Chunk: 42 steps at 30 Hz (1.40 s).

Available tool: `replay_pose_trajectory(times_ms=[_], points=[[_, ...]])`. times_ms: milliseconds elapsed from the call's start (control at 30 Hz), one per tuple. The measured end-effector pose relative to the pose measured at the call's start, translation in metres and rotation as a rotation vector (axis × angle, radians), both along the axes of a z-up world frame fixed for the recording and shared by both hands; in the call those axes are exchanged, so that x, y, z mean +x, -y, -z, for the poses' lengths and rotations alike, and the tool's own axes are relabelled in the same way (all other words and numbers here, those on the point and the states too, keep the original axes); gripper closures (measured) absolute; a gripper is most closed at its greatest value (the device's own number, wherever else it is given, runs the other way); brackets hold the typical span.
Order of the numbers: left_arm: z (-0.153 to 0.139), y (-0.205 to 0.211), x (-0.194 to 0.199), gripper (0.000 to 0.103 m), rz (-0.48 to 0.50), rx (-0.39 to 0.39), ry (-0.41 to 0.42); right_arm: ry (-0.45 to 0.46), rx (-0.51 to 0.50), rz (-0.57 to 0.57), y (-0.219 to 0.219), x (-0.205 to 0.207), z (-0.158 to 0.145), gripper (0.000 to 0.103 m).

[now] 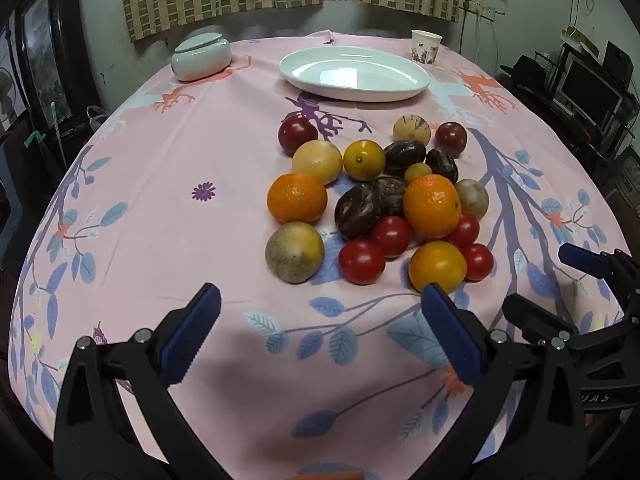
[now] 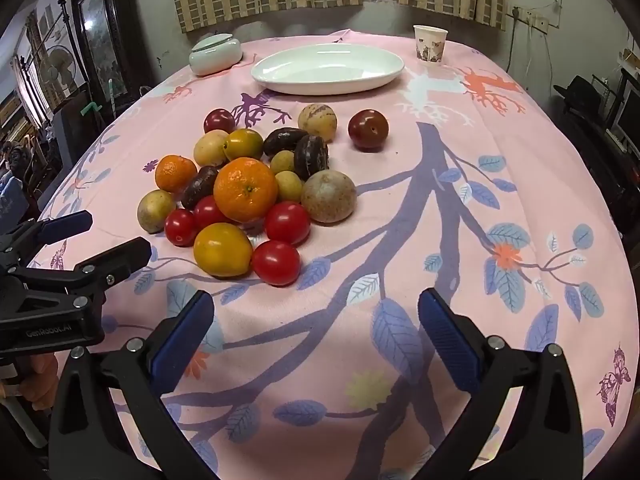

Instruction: Organize fruits

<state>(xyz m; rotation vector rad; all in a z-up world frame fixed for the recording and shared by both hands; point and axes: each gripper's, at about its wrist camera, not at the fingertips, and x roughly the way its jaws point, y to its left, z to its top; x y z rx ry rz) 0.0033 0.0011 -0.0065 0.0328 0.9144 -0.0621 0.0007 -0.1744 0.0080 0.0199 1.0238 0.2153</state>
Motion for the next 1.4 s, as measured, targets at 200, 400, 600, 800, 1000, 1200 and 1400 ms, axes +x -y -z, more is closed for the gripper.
replay_pose_trajectory(times_ms=[200, 400, 600, 800, 1000, 1200, 1400], points=[[0.001, 0.0005, 0.0013, 0.002, 0.005, -0.005, -0.002, -0.006, 0.003, -0.002, -0.0004, 0.0027, 0.0032, 0.001], [0.0014, -0.0009, 0.0018, 0.002, -0.006, -0.017, -0.009, -0.007, 0.002, -0.001, -0.0003, 0.003, 0.0033, 0.001], [0.0, -0.0029, 0.0021, 0.002, -0.01, -0.033, 0.002, -0.005, 0.002, -0.002, -0.0001, 0.0028, 0.0035, 0.001], [-0.002, -0.0026, 0.0026, 0.002, 0.001, -0.041, 0.011, -0.004, 0.002, -0.002, 0.0, 0.0028, 0.0037, 0.001], [-0.0024, -0.0001, 0.0024, 0.002, 0.012, -0.02, 0.009, -0.002, 0.003, -0.001, 0.0011, 0.0031, 0.0048, 0.001], [-0.0001, 0.0016, 0.002, 0.002, 0.024, -0.018, 0.002, -0.002, 0.007, -0.001, 0.0014, 0.0028, 0.0043, 0.001], [0.0009, 0.0015, 0.0026, 0.002, 0.019, -0.017, -0.002, -0.001, 0.008, -0.002, 0.0017, 0.0025, 0.004, 0.001]])
